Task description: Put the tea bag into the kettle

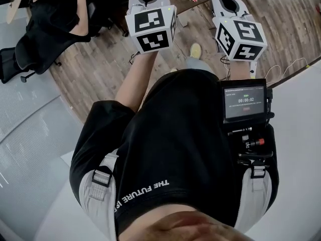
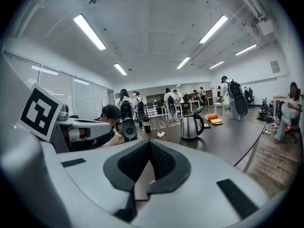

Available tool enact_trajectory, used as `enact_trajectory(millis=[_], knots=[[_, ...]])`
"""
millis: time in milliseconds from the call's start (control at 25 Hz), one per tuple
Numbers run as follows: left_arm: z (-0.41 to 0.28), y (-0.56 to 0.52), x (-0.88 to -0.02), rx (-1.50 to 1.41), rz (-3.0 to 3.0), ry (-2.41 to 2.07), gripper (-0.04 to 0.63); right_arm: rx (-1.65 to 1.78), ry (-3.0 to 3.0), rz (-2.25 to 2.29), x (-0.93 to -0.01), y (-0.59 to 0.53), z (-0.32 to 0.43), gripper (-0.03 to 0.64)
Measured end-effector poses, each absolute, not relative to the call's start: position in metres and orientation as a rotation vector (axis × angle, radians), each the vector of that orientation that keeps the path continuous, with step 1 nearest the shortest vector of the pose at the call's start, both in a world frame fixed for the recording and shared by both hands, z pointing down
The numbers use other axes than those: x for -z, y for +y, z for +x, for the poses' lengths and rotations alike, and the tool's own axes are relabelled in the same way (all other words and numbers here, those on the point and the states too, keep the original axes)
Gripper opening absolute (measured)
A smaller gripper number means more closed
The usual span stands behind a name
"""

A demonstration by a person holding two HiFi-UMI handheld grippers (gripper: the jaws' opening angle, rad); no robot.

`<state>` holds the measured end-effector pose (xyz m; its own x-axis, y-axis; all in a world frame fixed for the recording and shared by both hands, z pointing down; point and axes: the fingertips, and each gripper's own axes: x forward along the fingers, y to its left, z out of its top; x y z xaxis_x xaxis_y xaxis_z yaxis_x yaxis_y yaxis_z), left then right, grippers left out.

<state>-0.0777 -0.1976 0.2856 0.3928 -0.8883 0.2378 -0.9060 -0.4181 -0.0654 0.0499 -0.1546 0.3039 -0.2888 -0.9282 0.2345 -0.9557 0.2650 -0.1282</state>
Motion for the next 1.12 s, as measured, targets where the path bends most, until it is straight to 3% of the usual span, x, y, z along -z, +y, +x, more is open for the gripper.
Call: enact_trajectory(millis=[1120], knots=[[-0.089,-0.192,-0.294,-0.412,2.521,-1.648,0.005,-0.437,-2.395,1.747,-0.316,-0.151,0.041,0.005]])
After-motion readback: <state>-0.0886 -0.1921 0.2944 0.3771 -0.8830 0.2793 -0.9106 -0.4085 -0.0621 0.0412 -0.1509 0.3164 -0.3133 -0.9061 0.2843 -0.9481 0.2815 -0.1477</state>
